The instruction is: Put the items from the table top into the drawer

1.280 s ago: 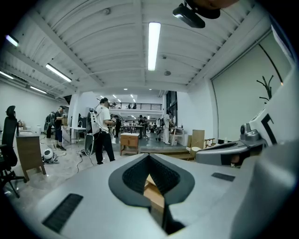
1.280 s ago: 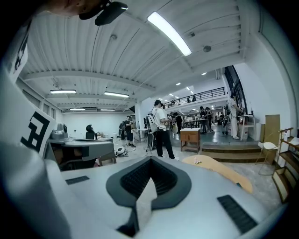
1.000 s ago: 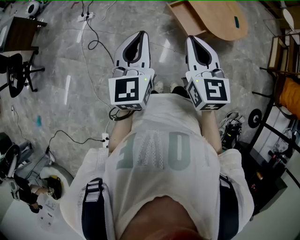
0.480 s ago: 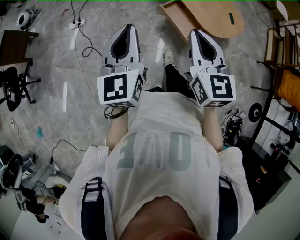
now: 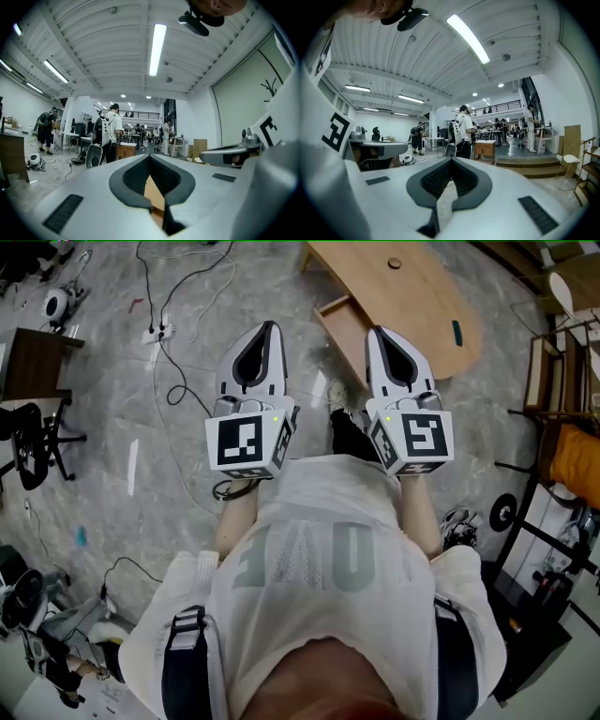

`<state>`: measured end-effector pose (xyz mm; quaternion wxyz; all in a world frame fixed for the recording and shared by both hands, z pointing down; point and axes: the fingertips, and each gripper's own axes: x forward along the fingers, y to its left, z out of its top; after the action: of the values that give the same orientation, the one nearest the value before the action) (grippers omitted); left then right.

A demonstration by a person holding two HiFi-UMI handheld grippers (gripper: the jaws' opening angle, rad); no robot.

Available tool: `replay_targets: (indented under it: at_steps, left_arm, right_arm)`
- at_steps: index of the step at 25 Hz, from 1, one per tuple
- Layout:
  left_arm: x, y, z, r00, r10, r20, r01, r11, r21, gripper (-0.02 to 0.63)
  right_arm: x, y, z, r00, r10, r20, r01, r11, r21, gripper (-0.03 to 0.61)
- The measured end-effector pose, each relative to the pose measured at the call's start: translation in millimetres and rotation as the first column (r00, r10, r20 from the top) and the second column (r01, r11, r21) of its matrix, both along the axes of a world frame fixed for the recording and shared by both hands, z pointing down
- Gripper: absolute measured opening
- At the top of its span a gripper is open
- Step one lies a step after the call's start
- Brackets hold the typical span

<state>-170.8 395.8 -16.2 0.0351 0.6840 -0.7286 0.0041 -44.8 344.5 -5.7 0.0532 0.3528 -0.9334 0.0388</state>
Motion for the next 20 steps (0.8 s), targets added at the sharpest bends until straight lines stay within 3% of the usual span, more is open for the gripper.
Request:
replay_targets:
  at_steps: [12, 20]
  left_arm:
    - [-27.7, -211.6, -17.2, 0.999, -0.042, 0.008, 0.042, 0.999, 0.025, 0.006]
    - [-31.1, -281.4, -17.2, 1.0, -0.016, 0.026, 0.016, 1.0, -0.002, 0.006]
  right_arm:
    - [-34.0, -209.8, -9.3, 0.998, -0.051, -0.034, 0.052, 0.998, 0.023, 0.005]
    - [-49.2, -275.8, 1.3, 0.997, -0.067, -0.028, 0.067, 0.997, -0.025, 0.005]
